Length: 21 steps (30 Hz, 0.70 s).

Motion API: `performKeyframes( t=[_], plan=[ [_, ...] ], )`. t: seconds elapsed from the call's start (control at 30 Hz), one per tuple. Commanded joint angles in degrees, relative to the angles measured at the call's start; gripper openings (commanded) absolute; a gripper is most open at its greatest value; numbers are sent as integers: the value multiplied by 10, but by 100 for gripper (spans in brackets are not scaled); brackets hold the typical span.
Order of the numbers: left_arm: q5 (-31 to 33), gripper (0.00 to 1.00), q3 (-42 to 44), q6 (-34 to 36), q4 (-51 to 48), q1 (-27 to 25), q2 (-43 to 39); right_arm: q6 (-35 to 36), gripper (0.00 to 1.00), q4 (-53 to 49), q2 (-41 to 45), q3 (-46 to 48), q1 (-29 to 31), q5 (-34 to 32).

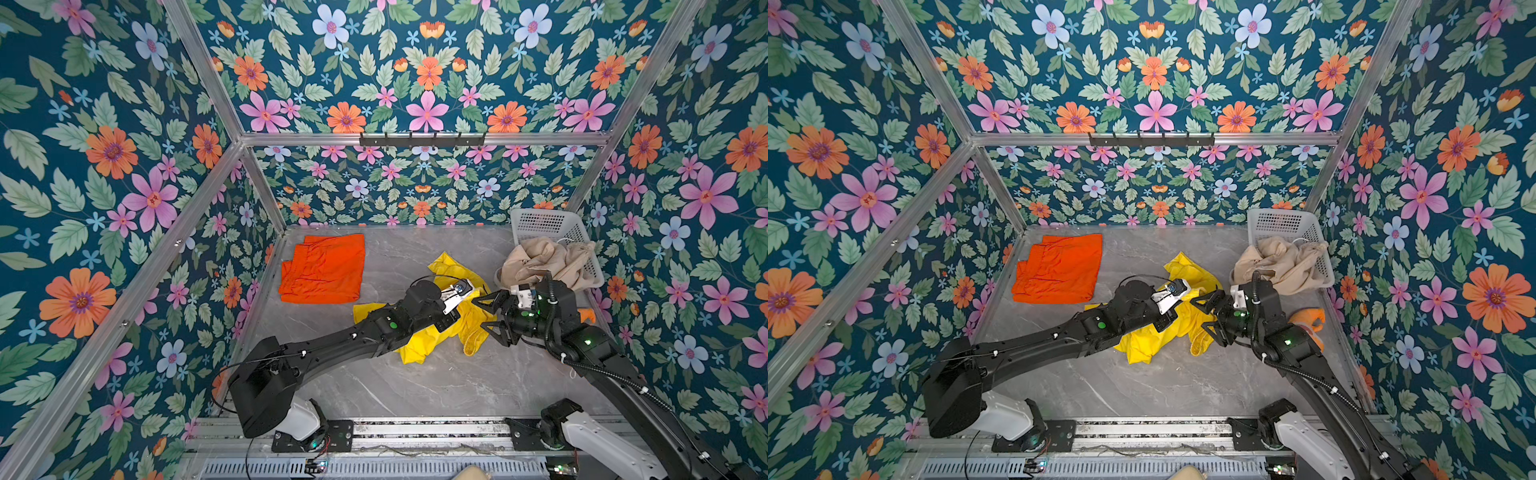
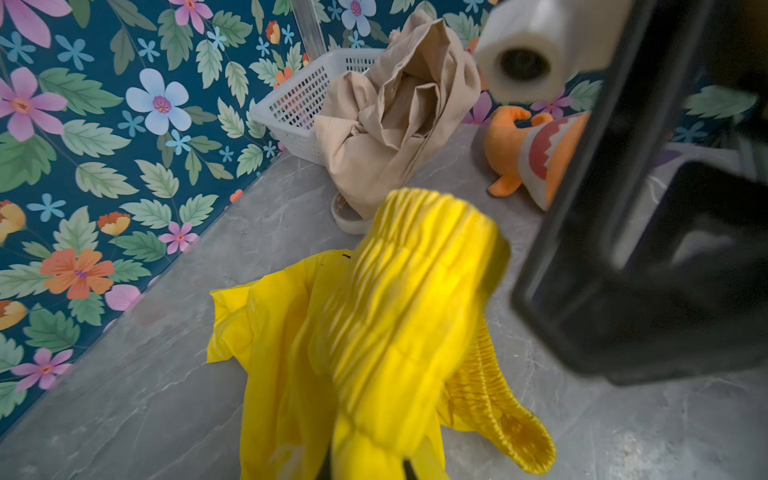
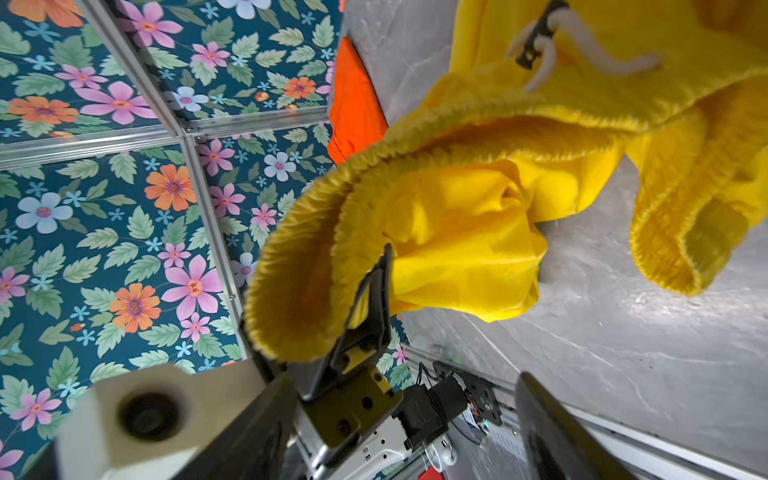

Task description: Fold and stack the shorts

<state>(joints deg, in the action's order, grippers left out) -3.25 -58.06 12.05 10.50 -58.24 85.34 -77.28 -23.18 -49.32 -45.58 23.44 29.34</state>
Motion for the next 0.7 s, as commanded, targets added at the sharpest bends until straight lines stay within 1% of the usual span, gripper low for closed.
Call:
performKeyframes(
  t=[0.0,0.17,0.33,0.37,0.4,0.43,0.47,0.5,0.53,0.57,0.6,0.63,0.67],
  plan=[
    [-50,0,1,-15,36,-1,1,-34,82,69,-13,-4,4,-25],
    [-103,1,3,14,4,-2,2,-36,83,118,-55,-24,5,-22],
    [-90,1,2,44,-21,-5,4,-47,82,142,-76,-25,5,-16],
    [-89,2,-1,53,-28,-7,4,-48,81,141,-78,-23,5,-12],
    [-89,2,-2,63,-33,-10,4,-50,78,140,-78,-21,5,-10],
    [-92,3,-5,72,-39,-12,5,-49,73,135,-77,-18,5,-10],
    [-94,5,-8,76,-45,-13,5,-41,63,122,-75,-18,4,-12],
    [-91,10,-9,73,-49,-13,5,-28,51,91,-73,-20,4,-14],
    [-88,17,-10,64,-51,-13,3,-11,41,59,-71,-22,1,-16],
    [-87,26,-7,53,-51,-12,-3,9,29,23,-66,-24,-5,-21],
    [-83,38,-2,39,-50,-8,-11,25,17,0,-58,-23,-13,-25],
    [-80,47,5,21,-48,-3,-19,33,9,-14,-51,-23,-19,-29],
    [-81,54,12,-2,-46,8,-32,43,6,-23,-43,-28,-27,-30]
  ],
)
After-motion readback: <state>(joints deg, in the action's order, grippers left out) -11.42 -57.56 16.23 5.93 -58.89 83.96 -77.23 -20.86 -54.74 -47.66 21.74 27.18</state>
